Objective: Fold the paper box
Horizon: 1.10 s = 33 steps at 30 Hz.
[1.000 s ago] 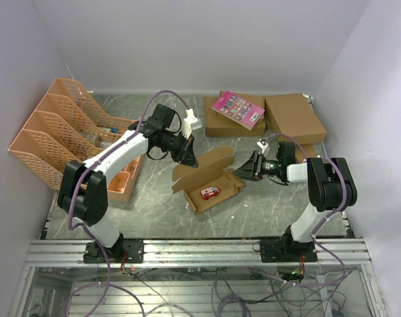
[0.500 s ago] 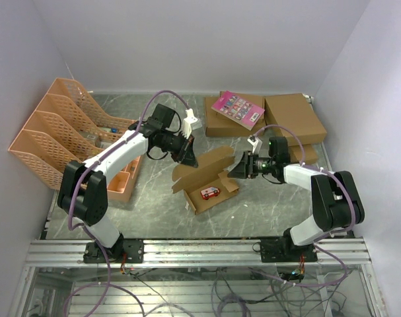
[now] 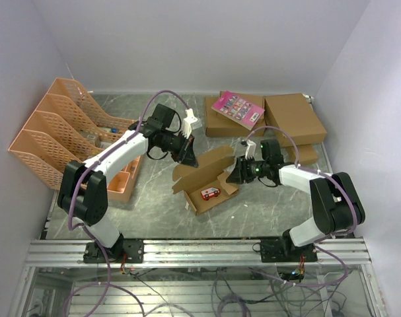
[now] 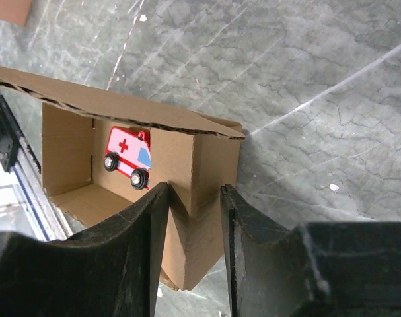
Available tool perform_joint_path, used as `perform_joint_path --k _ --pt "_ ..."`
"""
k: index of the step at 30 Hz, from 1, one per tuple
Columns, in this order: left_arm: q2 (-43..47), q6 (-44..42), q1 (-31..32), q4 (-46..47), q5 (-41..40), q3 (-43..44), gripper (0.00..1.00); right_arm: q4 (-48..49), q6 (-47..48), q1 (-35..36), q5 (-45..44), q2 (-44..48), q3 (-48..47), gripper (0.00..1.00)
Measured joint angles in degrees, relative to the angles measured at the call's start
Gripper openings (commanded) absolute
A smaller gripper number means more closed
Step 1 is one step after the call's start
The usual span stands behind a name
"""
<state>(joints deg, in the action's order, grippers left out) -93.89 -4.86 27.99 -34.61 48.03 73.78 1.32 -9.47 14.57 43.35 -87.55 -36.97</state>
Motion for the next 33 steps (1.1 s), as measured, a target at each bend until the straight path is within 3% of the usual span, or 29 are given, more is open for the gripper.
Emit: perform_joint_path --k 11,20,23,26,28,33 --pt "0.0 1.2 0.0 0.7 0.0 0.0 0.07 -2.7 3.0 4.0 -9.6 0.9 -0.3 0.35" --pt "0.0 3.4 0.0 3.0 0.0 0.0 0.07 -5.3 5.9 7.3 -18.6 2.8 -2.6 0.23" --pt "0.0 3.9 0.0 3.4 0.0 0.0 0.07 -6.2 6.7 7.8 -20.7 2.8 -3.4 0.10" --pt "0.0 4.5 0.0 3.8 -0.2 0.0 0.07 -6.9 8.8 9.3 -24.0 2.2 -4.5 0.04" --pt "0.0 4.9 -0.1 3.9 -0.5 0.0 0.08 -6.9 10.6 11.0 -26.8 1.9 -4.6 0.06" --pt "0.0 5.3 -0.2 4.0 -1.4 -0.1 0.09 -7.1 14.1 13.2 -30.2 1.0 -5.4 0.29"
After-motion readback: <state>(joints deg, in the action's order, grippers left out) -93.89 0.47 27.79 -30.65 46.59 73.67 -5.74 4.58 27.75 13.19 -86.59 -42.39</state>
